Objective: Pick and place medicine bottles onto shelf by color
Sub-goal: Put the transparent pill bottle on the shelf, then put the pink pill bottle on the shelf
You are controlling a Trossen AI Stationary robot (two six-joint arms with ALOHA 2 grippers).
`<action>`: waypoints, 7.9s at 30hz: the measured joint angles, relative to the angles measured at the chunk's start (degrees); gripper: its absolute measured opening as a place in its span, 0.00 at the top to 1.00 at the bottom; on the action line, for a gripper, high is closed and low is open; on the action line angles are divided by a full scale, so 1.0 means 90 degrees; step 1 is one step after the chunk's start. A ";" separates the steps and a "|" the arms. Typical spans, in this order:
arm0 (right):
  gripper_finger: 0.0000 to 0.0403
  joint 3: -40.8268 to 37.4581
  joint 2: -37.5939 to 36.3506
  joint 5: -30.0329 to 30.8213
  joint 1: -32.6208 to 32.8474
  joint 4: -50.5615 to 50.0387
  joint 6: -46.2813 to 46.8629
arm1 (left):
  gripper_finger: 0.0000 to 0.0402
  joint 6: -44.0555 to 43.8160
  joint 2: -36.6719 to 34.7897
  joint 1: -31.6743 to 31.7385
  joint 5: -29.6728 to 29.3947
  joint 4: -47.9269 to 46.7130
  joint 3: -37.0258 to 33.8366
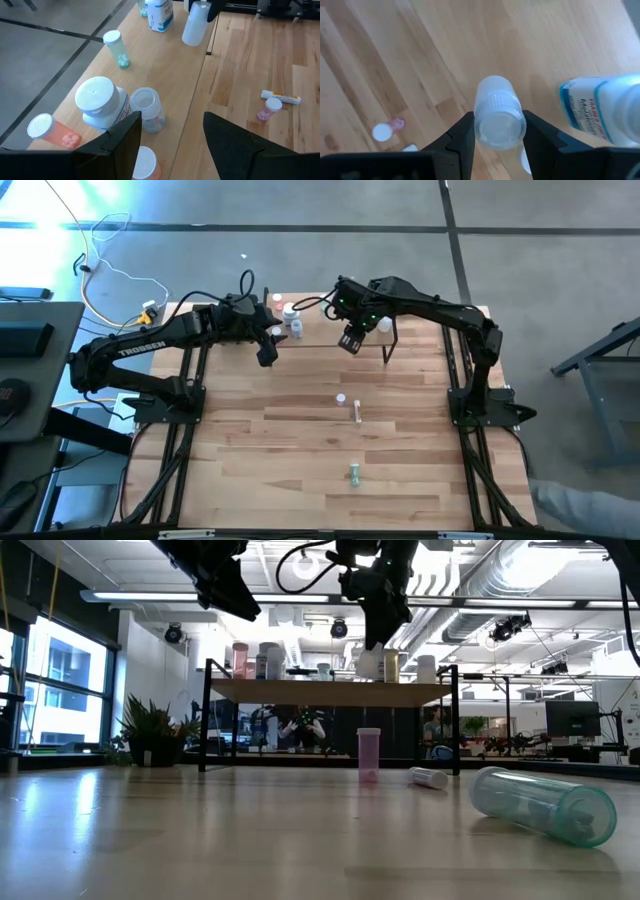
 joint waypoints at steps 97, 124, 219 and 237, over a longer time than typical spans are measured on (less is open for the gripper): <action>0.56 0.2495 0.0136 0.1192 0.0706 -0.0028 0.0689 | 0.49 -0.0318 0.0454 -0.1521 0.0338 0.0904 0.0002; 0.56 0.2756 -0.0085 0.1896 0.0380 -0.0003 0.0533 | 0.49 -0.0109 0.2499 -0.2126 0.0026 0.2558 0.0000; 0.56 0.2749 -0.0083 0.1896 0.0330 0.0002 0.0984 | 0.70 -0.0262 0.4811 -0.2305 0.0007 0.4427 0.0016; 0.56 0.2749 -0.0078 0.1872 0.0330 0.0028 0.1103 | 0.70 -0.0047 0.2953 -0.1759 0.0263 0.3566 0.0023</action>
